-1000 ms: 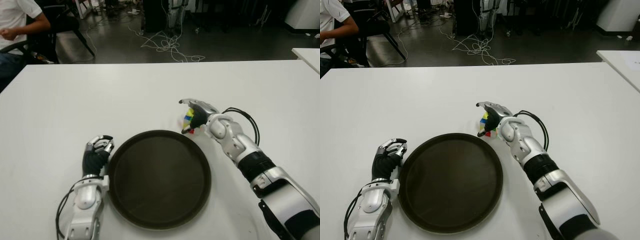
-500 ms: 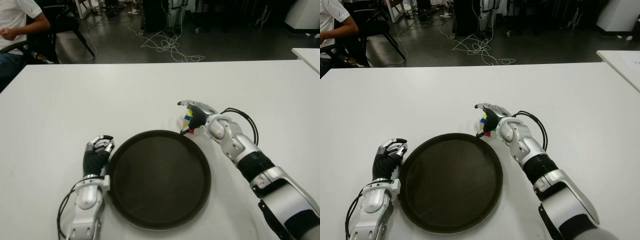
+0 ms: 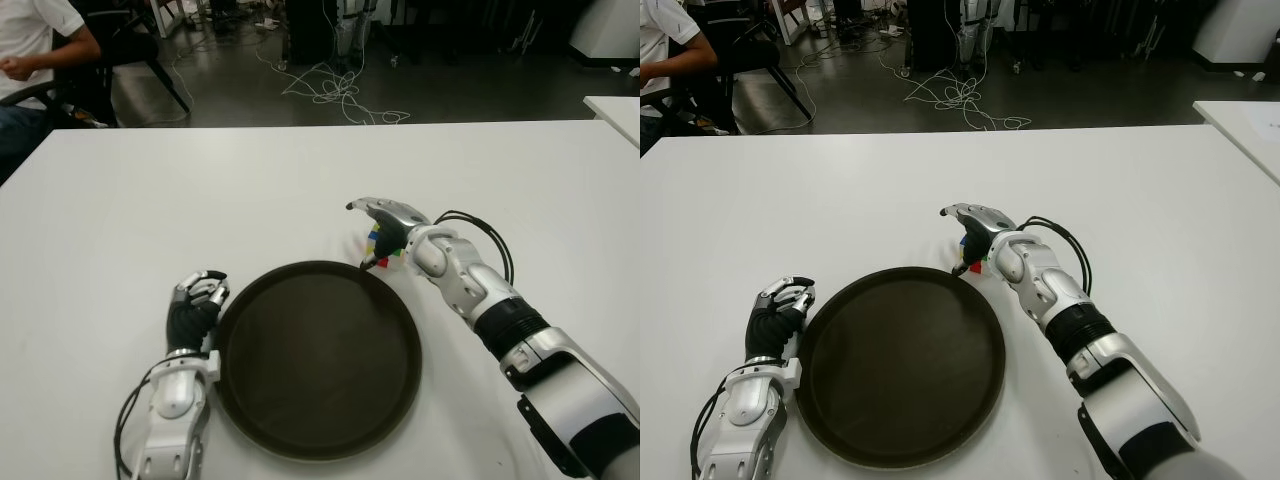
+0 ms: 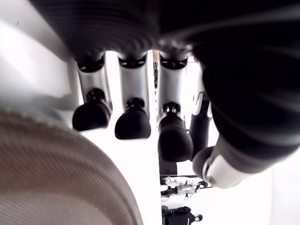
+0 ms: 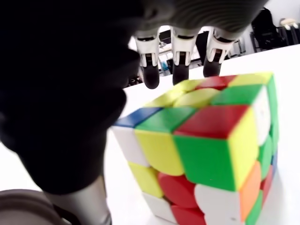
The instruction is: Pick up the Rubik's Cube and put it in the plate
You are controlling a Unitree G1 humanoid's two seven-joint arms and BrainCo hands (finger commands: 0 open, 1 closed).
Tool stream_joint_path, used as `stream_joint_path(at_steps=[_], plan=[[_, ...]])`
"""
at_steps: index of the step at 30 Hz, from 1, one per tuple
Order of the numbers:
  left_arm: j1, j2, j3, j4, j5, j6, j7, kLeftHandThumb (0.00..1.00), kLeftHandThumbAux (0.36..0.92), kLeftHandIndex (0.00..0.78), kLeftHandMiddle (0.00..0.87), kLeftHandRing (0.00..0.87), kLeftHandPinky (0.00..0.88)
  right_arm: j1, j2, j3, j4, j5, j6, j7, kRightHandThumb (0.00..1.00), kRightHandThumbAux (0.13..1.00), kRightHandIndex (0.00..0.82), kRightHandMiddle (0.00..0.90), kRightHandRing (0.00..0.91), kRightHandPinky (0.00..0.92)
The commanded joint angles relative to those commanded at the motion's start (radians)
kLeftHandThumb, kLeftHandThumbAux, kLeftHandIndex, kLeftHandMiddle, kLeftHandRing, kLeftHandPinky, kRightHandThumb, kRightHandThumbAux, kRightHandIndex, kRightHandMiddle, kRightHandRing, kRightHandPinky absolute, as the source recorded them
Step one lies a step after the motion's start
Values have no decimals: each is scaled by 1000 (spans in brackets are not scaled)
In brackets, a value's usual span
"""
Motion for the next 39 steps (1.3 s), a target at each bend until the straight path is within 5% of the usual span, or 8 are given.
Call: stream_joint_path(at_steps=[39], plan=[[-5, -6, 12, 1, -24, 7, -6, 709, 705, 444, 807, 817, 803, -9, -32, 5, 5, -20, 37, 15, 0, 915, 62, 64, 79, 87]])
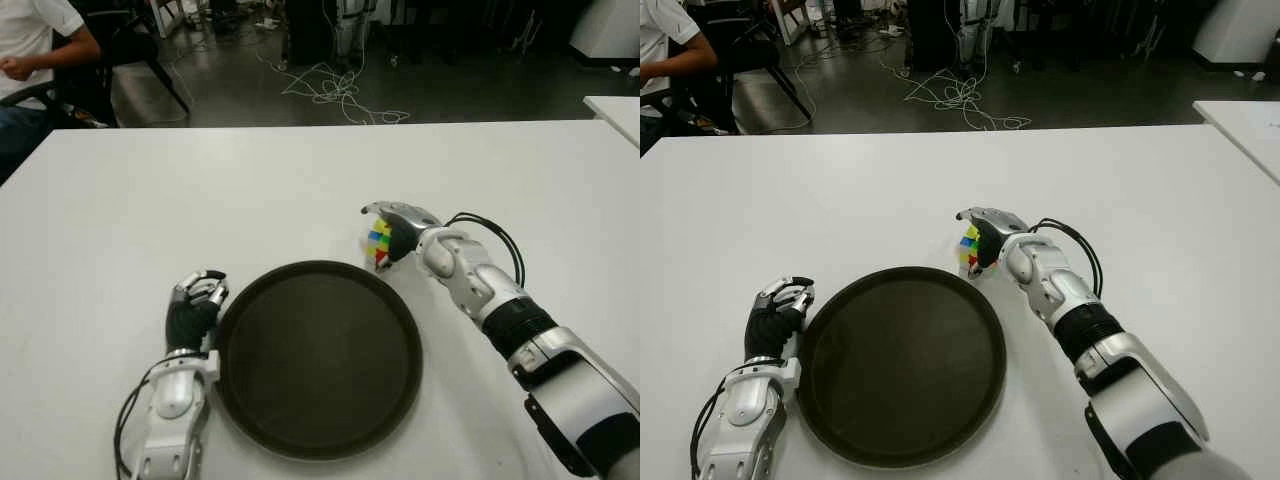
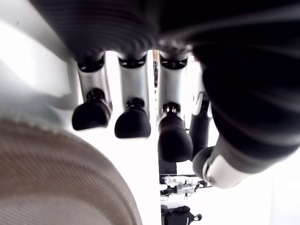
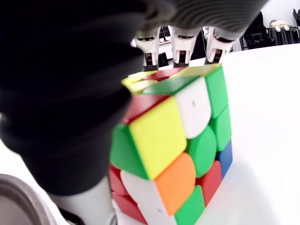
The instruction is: Pick up the Rubik's Cube and put it in the plate
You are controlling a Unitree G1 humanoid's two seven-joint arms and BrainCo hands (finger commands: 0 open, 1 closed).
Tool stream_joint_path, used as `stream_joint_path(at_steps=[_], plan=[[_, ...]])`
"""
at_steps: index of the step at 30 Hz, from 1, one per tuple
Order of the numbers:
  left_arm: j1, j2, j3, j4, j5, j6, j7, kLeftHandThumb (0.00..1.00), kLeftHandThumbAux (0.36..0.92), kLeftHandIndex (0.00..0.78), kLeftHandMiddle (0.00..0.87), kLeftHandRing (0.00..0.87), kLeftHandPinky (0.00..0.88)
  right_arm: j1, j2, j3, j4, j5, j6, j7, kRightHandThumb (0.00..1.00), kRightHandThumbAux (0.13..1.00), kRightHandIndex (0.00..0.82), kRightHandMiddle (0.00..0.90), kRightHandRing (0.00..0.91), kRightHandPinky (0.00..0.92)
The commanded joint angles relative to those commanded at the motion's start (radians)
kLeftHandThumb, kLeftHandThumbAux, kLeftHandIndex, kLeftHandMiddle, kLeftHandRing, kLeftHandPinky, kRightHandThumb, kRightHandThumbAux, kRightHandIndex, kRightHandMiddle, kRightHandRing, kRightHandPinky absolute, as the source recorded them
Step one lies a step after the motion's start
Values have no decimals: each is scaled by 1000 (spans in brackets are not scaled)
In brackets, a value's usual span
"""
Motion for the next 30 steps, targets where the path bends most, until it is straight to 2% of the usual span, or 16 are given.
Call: stream_joint_path(at_steps=[11, 30], plan=[[-2, 8, -2, 9, 5, -11, -6, 709, 705, 444, 805, 815, 801, -1, -6, -4, 8, 6, -22, -4, 0, 949, 81, 72, 77, 79], [1, 1, 0, -2, 4, 10, 2, 709, 704, 444, 809, 819, 807, 9, -15, -18, -7, 18, -41, 4, 0, 930, 70, 72, 80, 88]])
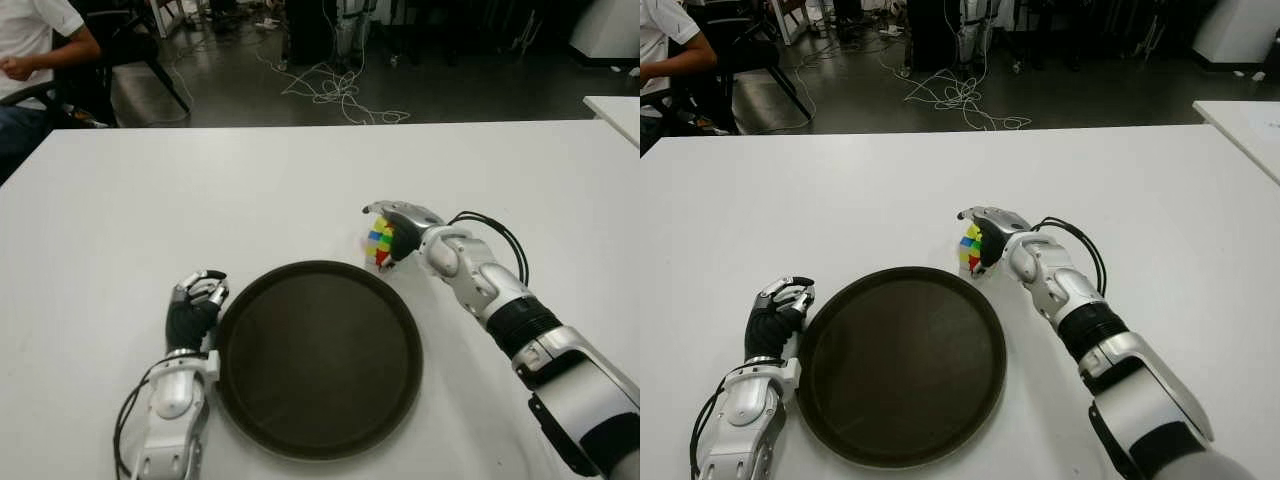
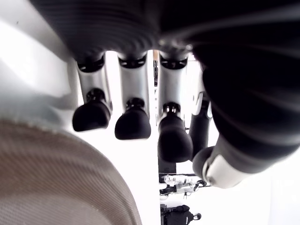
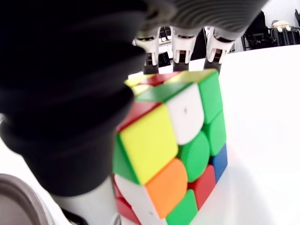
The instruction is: Pick up the Rubik's Cube and put it in the plate
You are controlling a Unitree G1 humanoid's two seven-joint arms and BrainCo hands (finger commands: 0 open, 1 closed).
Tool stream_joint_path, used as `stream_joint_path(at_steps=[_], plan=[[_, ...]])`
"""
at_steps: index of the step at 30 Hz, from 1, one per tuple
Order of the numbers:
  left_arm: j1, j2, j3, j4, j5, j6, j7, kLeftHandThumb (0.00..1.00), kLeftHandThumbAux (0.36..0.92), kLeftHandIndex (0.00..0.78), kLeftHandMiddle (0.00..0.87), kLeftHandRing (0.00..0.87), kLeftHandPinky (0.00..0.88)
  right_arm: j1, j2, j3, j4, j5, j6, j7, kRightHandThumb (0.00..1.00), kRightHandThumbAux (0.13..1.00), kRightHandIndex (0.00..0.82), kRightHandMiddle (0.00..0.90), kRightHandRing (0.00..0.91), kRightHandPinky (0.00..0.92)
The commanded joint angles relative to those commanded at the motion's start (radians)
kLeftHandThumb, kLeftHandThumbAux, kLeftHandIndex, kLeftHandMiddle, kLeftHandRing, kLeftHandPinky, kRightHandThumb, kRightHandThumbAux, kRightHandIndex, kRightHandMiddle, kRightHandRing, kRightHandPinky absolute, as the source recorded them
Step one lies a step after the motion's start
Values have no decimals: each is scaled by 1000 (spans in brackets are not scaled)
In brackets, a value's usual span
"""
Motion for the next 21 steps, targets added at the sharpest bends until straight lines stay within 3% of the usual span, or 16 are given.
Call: stream_joint_path(at_steps=[21], plan=[[4, -1, -3, -12, 7, 6, 4, 710, 704, 444, 809, 820, 807, -6, 6, 13, -1, -14, 37, 23, 0, 900, 56, 70, 86, 86]])
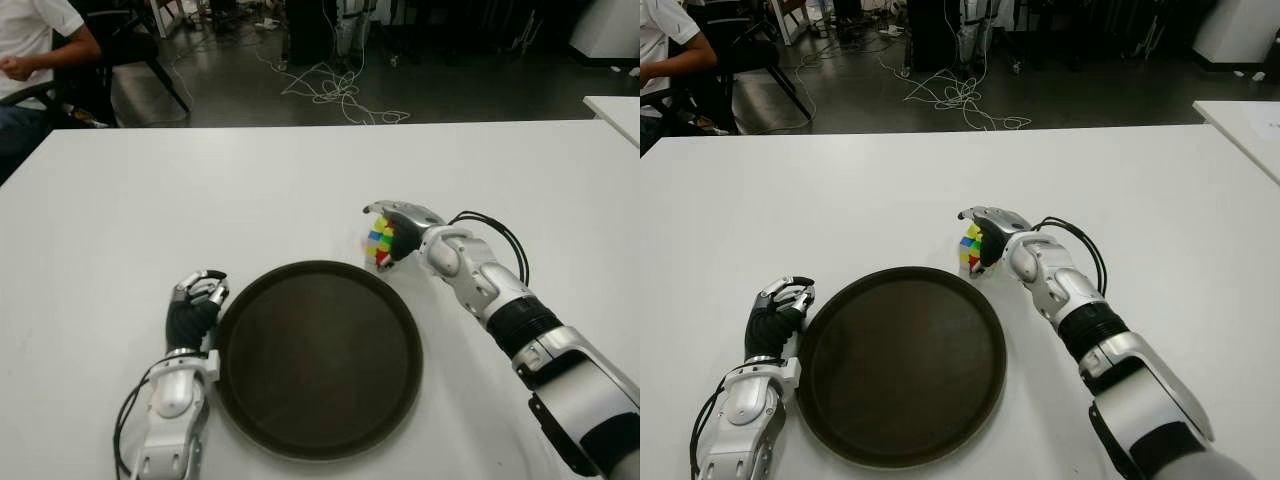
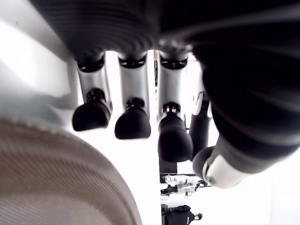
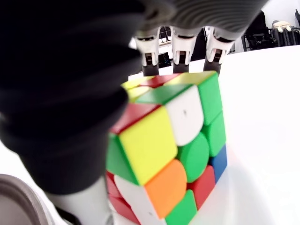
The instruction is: Pick up the Rubik's Cube and put it in the plate
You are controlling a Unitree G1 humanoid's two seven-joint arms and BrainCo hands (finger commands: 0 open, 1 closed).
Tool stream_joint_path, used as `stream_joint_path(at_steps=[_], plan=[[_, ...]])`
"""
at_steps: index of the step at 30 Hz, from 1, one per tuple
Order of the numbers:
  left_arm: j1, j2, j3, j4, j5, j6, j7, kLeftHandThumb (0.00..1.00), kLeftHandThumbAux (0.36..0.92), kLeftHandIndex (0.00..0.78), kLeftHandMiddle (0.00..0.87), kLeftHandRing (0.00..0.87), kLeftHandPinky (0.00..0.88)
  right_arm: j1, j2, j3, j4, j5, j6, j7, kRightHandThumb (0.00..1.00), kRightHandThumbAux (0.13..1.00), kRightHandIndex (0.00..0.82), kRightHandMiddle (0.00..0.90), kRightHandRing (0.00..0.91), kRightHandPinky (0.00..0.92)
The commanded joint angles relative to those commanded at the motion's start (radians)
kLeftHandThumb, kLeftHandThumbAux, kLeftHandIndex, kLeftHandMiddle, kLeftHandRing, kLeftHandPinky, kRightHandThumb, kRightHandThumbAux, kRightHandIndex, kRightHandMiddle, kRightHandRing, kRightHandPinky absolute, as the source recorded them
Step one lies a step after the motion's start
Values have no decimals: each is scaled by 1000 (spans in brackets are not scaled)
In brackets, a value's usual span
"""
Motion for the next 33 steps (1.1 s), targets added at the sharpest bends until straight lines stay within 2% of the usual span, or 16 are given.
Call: stream_joint_path(at_steps=[14, 33], plan=[[2, 4, 0, 15, -9, -33, -16, 708, 705, 444, 804, 815, 799, 3, -8, 10, -11, -4, -2, 22, 0, 888, 54, 72, 75, 65], [2, 3, 0, 6, -3, -17, -8, 709, 705, 444, 801, 811, 798, 8, -5, 2, -3, 8, -20, 7, 0, 902, 91, 92, 98, 97]])
